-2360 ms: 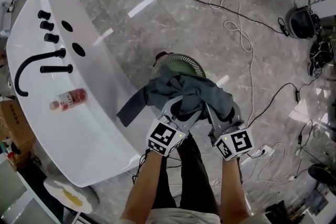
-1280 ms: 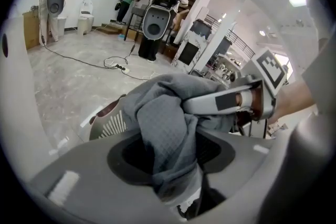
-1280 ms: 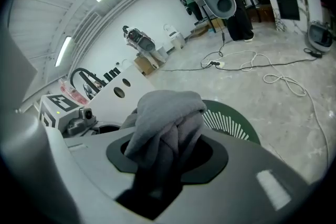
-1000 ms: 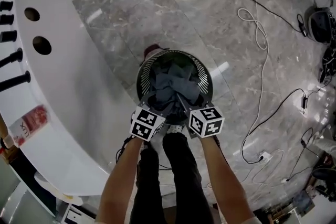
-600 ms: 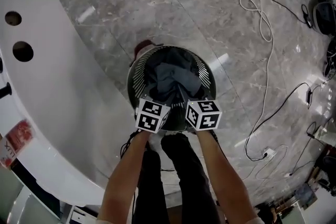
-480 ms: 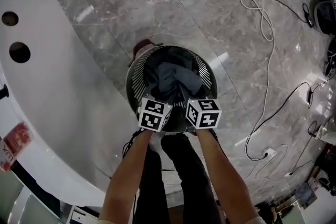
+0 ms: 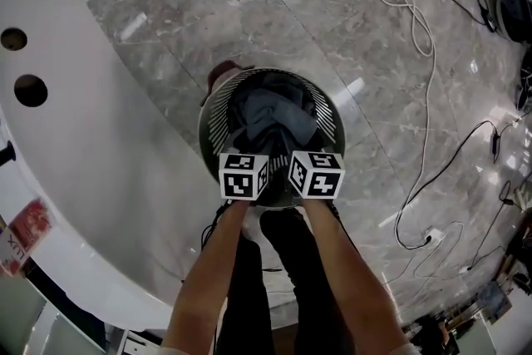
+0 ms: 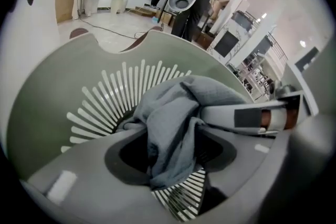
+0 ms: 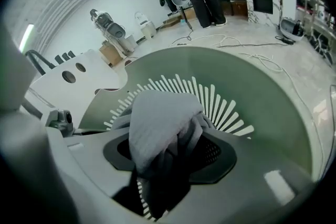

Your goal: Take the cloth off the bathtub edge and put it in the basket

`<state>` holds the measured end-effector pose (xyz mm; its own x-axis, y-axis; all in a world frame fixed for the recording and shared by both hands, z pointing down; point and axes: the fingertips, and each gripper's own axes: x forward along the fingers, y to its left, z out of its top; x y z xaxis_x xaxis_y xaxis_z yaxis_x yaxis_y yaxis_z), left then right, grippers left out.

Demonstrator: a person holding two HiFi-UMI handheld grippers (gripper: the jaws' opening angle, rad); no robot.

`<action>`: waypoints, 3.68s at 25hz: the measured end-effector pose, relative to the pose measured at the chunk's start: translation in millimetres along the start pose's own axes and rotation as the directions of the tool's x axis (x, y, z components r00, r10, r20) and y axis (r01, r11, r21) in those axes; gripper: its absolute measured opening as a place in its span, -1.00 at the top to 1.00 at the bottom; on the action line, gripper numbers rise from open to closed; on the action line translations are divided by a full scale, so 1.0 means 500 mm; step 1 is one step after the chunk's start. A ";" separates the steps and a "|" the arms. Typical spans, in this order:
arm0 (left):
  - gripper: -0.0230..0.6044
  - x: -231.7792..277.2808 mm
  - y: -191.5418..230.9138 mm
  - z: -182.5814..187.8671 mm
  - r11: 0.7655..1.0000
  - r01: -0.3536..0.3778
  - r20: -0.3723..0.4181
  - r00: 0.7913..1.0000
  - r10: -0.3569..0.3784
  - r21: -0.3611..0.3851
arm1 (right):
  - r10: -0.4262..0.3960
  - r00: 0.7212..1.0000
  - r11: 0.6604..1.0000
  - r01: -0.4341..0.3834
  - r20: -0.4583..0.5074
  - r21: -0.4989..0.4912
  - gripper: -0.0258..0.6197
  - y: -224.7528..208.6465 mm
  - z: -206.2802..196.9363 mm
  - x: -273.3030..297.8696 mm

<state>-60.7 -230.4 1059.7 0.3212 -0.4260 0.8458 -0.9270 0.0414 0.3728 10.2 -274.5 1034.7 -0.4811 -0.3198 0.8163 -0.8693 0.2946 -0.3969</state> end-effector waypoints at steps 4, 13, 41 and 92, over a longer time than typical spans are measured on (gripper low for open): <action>-0.04 -0.028 -0.008 -0.010 0.999 -0.011 -0.020 1.000 0.010 -0.036 | -0.019 1.000 1.000 0.019 -0.012 0.001 0.23 0.000 -0.007 -0.042; -0.07 -0.164 -0.058 0.029 0.999 0.023 0.014 1.000 -0.023 -0.026 | -0.019 1.000 0.999 0.020 0.022 -0.045 0.20 0.079 0.020 -0.178; -0.10 -0.964 -0.275 0.043 0.969 0.106 0.263 0.951 -0.164 0.222 | -0.024 0.966 0.983 0.069 0.256 -0.172 0.20 0.453 -0.012 -0.872; 0.75 -1.365 -0.399 -0.081 0.964 0.149 0.397 0.889 -0.229 0.222 | -0.023 0.892 0.991 0.080 0.452 -0.107 0.92 0.624 -0.129 -1.269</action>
<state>-86.9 88.8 423.5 0.4209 -0.7466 0.5152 -0.8884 -0.2246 0.4004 51.6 78.4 420.2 -0.4606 -0.6989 0.5472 -0.8876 0.3630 -0.2835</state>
